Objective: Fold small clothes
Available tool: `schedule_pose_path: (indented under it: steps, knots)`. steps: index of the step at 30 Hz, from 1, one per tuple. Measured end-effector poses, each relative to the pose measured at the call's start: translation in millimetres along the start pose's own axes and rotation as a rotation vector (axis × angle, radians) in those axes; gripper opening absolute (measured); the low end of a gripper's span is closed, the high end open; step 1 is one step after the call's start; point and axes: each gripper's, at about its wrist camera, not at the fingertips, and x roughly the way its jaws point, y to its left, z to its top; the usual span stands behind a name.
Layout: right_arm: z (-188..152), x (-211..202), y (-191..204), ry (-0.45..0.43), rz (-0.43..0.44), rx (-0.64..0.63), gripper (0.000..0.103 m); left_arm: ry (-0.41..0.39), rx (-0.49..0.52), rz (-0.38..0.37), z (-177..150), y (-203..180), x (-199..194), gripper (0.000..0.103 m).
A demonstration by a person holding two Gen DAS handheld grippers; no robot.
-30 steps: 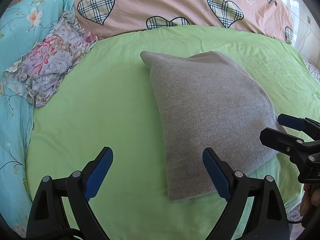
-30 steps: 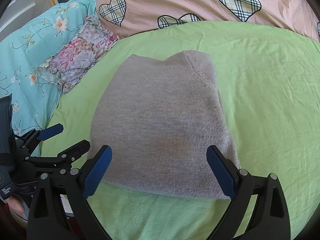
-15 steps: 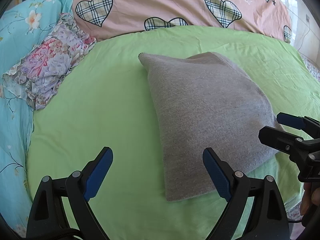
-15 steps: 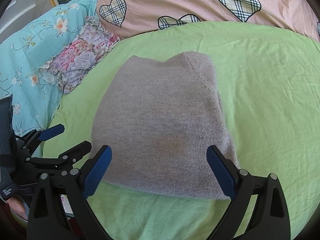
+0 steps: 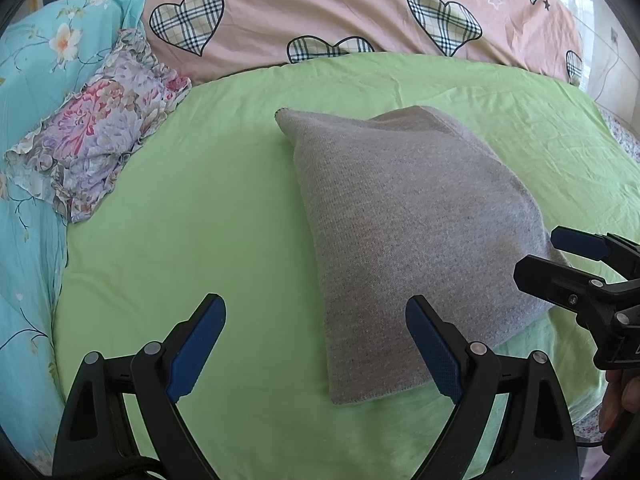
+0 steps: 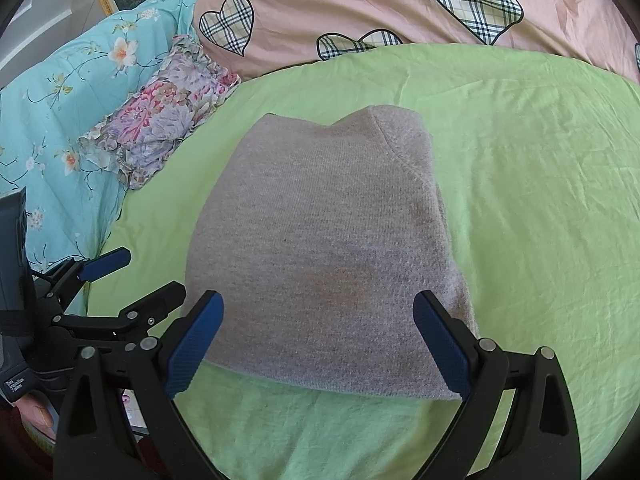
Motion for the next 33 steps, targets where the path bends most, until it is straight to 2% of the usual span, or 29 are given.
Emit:
schedule_pose_path:
  steps: [33]
  knots:
    - [0.9, -0.4, 2.5, -0.003, 0.005, -0.001, 0.096, -0.008, 0.016, -0.008, 1.8, 0.2, 0.1, 0.093]
